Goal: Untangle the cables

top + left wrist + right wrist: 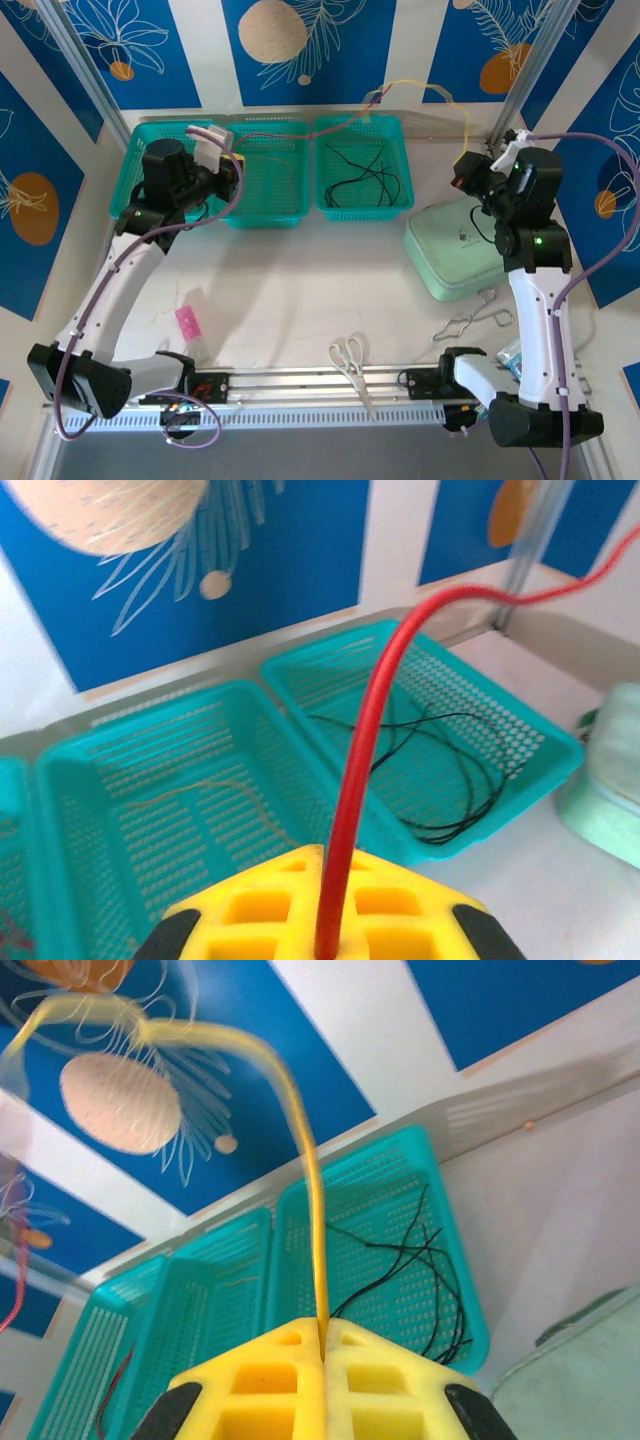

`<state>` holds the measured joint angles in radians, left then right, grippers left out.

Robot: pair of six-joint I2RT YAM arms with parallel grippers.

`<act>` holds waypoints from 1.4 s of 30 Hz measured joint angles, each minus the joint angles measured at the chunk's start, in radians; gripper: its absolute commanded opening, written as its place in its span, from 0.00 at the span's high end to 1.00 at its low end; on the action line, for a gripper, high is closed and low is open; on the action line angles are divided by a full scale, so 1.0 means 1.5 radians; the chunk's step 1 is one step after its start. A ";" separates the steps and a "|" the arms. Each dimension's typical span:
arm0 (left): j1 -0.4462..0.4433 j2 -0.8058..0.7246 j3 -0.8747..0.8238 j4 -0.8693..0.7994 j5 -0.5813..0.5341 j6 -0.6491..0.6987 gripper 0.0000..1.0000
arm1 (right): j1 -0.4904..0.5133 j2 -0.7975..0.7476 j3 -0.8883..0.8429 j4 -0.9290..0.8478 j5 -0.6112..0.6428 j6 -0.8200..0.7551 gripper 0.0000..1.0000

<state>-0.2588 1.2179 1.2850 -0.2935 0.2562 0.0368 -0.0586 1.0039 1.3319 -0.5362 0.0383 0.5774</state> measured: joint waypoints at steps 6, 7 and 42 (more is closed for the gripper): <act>0.031 -0.008 0.000 -0.035 -0.023 -0.001 1.00 | -0.057 -0.001 0.000 0.003 -0.007 0.013 1.00; 0.033 -0.010 0.000 -0.037 -0.028 -0.002 1.00 | -0.065 -0.001 0.000 0.004 -0.009 0.017 1.00; 0.040 -0.025 0.252 -0.060 -0.036 -0.025 1.00 | 0.296 0.454 0.121 0.067 0.081 -0.029 1.00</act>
<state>-0.1982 1.1809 1.6634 -0.3832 0.2016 -0.0013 0.3851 1.6848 1.5127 -0.4362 0.1600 0.5343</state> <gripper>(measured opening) 0.059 0.047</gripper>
